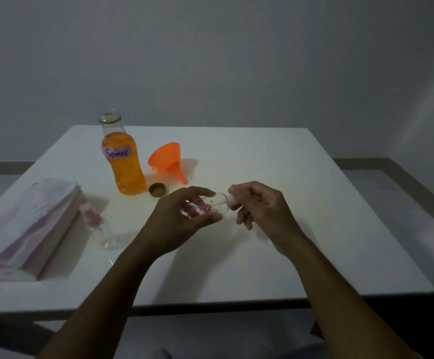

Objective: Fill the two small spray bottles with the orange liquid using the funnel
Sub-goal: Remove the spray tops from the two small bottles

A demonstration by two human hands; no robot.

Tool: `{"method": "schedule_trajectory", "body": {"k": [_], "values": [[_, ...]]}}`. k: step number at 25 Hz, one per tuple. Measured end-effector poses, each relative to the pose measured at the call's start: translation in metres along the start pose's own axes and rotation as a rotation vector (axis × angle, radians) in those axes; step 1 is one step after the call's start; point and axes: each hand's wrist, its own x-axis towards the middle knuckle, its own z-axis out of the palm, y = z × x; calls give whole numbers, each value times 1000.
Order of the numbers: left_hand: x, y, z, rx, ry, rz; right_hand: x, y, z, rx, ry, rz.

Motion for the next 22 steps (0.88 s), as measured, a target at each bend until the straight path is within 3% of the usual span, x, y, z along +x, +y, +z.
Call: {"method": "schedule_trajectory", "body": {"k": [4, 11, 13, 18, 22], "values": [[8, -3, 11, -16, -32, 63, 3, 10, -16, -104, -58, -59], [18, 6, 17, -353, -221, -55, 1, 15, -37, -133, -164, -184], [20, 4, 17, -334, -203, 15, -2, 12, -43, -183, -202, -183], [20, -4, 23, -200, -191, 65, -2, 12, -33, -322, 6, -30], [19, -9, 22, -192, -176, 44, -4, 17, -41, -213, -120, -160]]}}
